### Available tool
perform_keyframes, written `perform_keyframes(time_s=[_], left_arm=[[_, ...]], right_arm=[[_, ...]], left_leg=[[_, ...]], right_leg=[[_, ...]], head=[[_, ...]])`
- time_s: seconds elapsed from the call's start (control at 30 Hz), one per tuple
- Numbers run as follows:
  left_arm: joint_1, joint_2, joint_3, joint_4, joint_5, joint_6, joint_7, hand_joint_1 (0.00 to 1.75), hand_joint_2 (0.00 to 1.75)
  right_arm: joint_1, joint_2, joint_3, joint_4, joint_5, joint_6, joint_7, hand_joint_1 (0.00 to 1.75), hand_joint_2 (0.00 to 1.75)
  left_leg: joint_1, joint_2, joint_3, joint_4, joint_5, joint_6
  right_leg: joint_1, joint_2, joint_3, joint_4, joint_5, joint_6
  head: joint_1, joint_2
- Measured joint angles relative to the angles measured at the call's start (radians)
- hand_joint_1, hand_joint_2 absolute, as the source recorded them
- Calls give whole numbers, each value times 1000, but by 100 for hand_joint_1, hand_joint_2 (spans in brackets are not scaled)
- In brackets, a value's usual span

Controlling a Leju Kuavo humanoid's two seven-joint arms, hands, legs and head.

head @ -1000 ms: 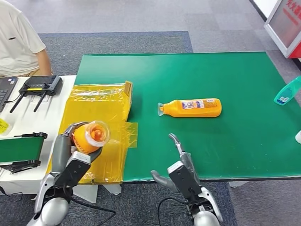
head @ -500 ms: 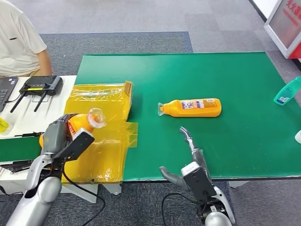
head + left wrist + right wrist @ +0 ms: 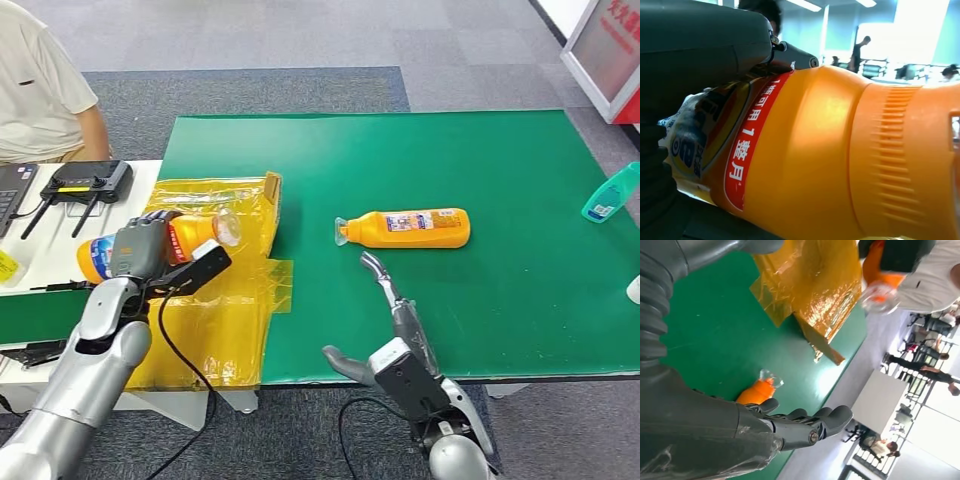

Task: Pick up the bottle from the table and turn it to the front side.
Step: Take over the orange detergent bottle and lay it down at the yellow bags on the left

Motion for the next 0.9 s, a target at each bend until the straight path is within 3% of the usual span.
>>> perform_keyframes(time_s=[0.43, 0.9], left_arm=[[-92, -100, -265, 268, -181, 69, -57, 175, 175], [-104, -144, -331, 355, -176, 68, -52, 175, 175]], right_arm=[[-54, -25, 52, 0, -36, 6, -25, 0, 175], [-56, -38, 58, 0, -36, -2, -27, 0, 175]], left_leg=[[0, 0, -1, 0, 0, 0], [0, 0, -1, 0, 0, 0]], right_leg=[[0, 1, -1, 0, 1, 1], [0, 0, -1, 0, 1, 1]], head=[[0, 0], [0, 0]])
